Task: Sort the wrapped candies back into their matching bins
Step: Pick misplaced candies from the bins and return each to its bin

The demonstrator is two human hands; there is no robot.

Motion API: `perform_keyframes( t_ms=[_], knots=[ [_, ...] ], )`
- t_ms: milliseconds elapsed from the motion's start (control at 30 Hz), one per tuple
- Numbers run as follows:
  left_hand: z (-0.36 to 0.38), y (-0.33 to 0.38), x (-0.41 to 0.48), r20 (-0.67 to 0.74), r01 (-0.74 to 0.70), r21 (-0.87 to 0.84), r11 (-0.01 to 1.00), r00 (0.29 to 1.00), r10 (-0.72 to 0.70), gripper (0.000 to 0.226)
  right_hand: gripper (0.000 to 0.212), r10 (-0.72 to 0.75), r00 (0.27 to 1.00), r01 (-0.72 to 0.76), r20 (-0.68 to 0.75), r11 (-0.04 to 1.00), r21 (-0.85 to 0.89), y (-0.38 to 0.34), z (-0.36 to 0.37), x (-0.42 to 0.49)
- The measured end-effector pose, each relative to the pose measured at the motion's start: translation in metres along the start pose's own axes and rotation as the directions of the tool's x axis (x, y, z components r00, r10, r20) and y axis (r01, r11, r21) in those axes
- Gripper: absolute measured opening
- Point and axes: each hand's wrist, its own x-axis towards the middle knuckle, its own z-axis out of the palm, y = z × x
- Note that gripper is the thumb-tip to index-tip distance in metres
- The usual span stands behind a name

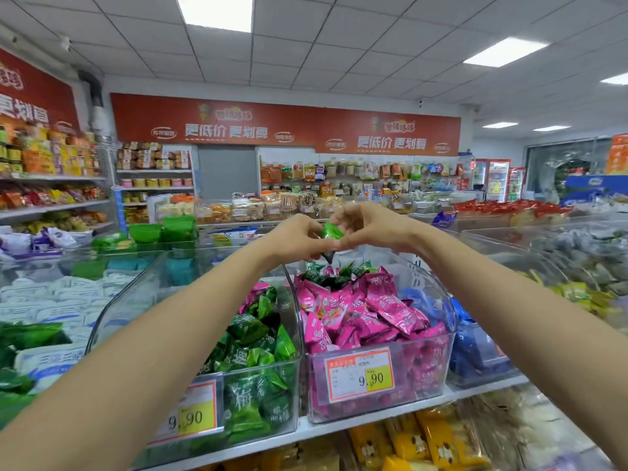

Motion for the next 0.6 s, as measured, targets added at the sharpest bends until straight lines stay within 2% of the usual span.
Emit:
perform_keyframes(
  t_ms=[67, 133, 233, 333, 400, 500, 600],
  knots=[
    [-0.004, -0.001, 0.002, -0.018, 0.022, -0.098, 0.995, 1.0, -0.023, 0.032, 0.036, 0.007, 1.0, -0.006, -0.007, 0.998, 0.062, -0.002, -0.002, 0.003],
    [-0.01, -0.005, 0.004, -0.058, 0.051, -0.105, 0.993, 0.997, -0.057, 0.026, 0.035, 0.052, 0.998, -0.053, 0.023, 0.996, 0.066, -0.001, 0.001, 0.009],
    [-0.021, -0.01, 0.001, -0.14, 0.103, -0.118, 0.988, 0.983, -0.12, 0.023, 0.023, 0.154, 0.984, -0.148, 0.087, 0.986, -0.071, 0.009, 0.012, 0.02],
    [-0.027, -0.013, -0.004, -0.144, 0.084, -0.172, 0.982, 0.983, -0.11, 0.024, 0.037, 0.314, 0.929, -0.269, 0.197, 0.937, -0.222, 0.017, 0.028, 0.031],
    [-0.028, -0.014, -0.008, -0.119, 0.075, -0.198, 0.977, 0.988, -0.1, 0.014, 0.043, 0.389, 0.893, -0.317, 0.228, 0.901, -0.295, 0.021, 0.039, 0.037],
    [-0.03, -0.015, -0.011, -0.112, 0.064, -0.198, 0.978, 0.99, -0.087, 0.017, 0.037, 0.391, 0.899, -0.306, 0.197, 0.884, -0.354, 0.026, 0.046, 0.044],
    [-0.033, -0.016, -0.013, -0.101, 0.075, -0.19, 0.979, 0.99, -0.096, 0.016, 0.033, 0.382, 0.904, -0.31, 0.189, 0.893, -0.325, 0.03, 0.045, 0.046]
  ],
)
